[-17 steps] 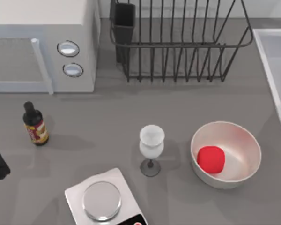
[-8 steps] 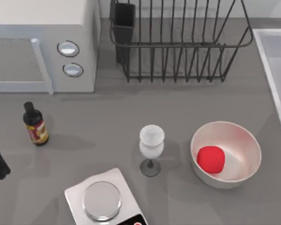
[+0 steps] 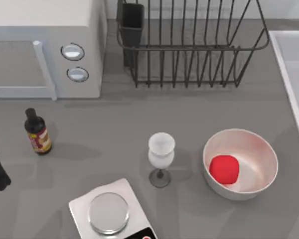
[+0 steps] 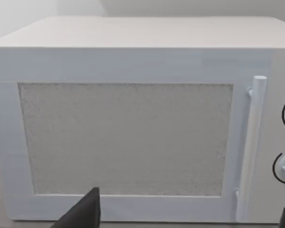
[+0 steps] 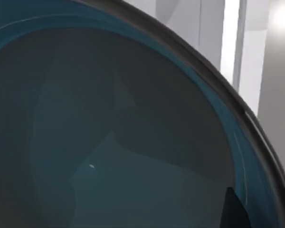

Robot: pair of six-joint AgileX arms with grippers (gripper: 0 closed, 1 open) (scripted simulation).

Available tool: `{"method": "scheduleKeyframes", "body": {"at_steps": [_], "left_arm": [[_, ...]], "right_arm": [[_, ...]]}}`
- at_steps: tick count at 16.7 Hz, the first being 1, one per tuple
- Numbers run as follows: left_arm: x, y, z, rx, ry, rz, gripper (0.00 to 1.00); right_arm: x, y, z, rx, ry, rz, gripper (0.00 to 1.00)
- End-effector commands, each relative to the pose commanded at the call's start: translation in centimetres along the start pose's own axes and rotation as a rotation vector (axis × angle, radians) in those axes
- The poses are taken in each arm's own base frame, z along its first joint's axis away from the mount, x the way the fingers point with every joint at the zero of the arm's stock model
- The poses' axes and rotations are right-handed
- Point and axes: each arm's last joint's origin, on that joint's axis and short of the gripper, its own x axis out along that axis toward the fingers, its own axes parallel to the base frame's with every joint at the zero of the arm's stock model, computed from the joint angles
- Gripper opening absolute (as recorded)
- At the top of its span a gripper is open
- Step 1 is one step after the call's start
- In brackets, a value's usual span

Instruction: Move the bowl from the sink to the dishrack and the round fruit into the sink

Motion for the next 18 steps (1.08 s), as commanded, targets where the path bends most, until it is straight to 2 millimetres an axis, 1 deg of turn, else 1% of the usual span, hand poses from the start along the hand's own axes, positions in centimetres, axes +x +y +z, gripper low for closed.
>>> {"method": "scheduleKeyframes", "body": {"at_steps": [3,5,7,9,10,12,15,18], "left_arm": [[0.0,0.0,0.0,0.0,0.0,0.0,1.0],[0.0,0.0,0.0,0.0,0.0,0.0,1.0],[0.0,0.0,0.0,0.0,0.0,0.0,1.0],[0.0,0.0,0.0,0.0,0.0,0.0,1.0],[0.0,0.0,0.0,0.0,0.0,0.0,1.0],[0.0,0.0,0.0,0.0,0.0,0.0,1.0],[0.0,0.0,0.0,0.0,0.0,0.0,1.0],[0.0,0.0,0.0,0.0,0.0,0.0,1.0]], "right_arm": [[-7.1,0.5,-6.2,-0.001,-0.003,-0.005,0.0],[-10.6,1.6,-10.4,-0.001,-0.007,-0.008,0.0],[-13.1,2.9,-13.9,-0.001,-0.009,-0.008,0.0],[-14.4,3.9,-16.4,-0.001,-0.009,-0.005,0.0],[-14.8,4.3,-17.1,-0.001,-0.009,-0.003,0.0],[-15.1,4.5,-17.8,-0.001,-0.008,-0.001,0.0],[-15.1,4.5,-17.8,-0.001,-0.008,-0.001,0.0],[-15.1,4.7,-17.3,-0.006,-0.014,-0.014,0.0]]}}
